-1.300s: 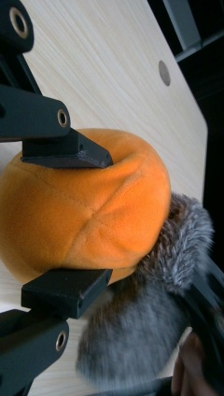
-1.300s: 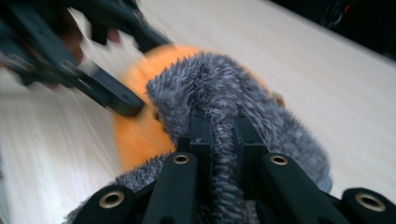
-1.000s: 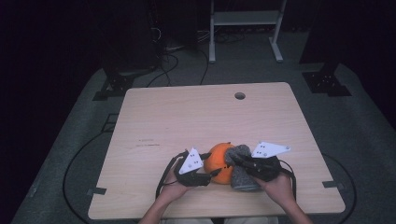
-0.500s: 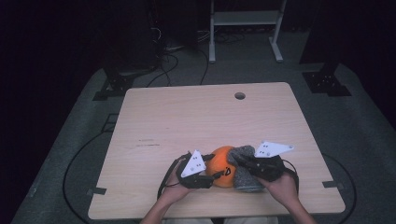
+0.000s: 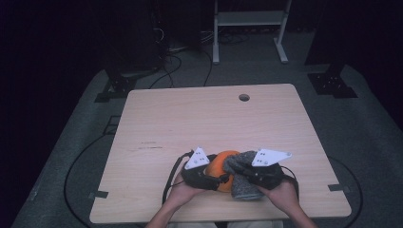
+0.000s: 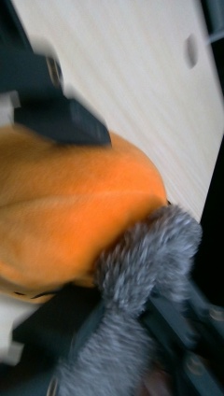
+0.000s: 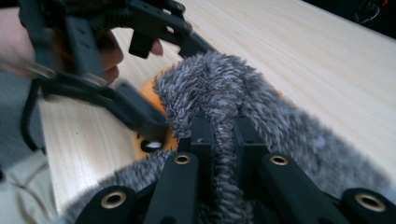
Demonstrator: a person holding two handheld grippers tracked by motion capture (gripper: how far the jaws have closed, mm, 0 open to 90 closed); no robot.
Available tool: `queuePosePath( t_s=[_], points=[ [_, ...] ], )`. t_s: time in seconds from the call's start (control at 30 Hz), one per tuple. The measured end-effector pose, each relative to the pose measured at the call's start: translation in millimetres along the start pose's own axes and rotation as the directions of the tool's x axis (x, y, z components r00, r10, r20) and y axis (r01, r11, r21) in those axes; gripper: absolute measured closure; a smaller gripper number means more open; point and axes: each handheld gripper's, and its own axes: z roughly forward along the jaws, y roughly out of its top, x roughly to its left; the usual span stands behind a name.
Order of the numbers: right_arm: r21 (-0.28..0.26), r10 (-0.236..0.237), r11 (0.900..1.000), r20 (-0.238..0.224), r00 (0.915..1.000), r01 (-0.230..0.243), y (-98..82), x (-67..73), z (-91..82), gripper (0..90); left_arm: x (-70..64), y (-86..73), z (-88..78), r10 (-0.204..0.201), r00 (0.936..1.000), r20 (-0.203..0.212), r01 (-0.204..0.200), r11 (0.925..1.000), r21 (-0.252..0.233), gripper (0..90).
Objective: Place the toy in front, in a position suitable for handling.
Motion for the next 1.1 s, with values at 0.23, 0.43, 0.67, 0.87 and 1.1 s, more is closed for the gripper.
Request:
queuePosePath(
  t_s=[0.23,0.43,0.67,0.87,1.1],
  points=[
    [-0.039,0.044,0.998,0.047,0.9979,-0.042,-1.3,-15.0,-9.7,80.9,-11.0,2.8,-1.3,0.154,0.9877,-0.03,-0.155,0.9877,-0.023,40.0],
    [0.001,-0.025,1.0,0.041,0.9989,0.025,7.1,0.9,-1.9,80.9,-4.5,0.4,2.6,0.076,0.9961,-0.044,-0.076,0.9969,0.02,31.8],
    [-0.004,0.112,0.994,0.091,0.9895,-0.112,-17.6,-33.4,-11.5,80.9,-3.6,-1.2,-1.2,0.142,0.9891,-0.041,-0.142,0.9899,0.002,44.5],
    [0.007,0.105,0.994,0.067,0.9923,-0.105,-18.7,-28.3,-6.2,80.9,11.2,3.5,4.4,-0.073,0.9972,-0.019,0.074,0.9946,0.073,10.0],
    [-0.094,0.092,0.992,0.078,0.9927,-0.084,-0.1,-24.9,-20.4,80.9,-7.2,2.5,-1.8,0.219,0.9678,-0.124,-0.226,0.9732,-0.045,41.4]
  ],
)
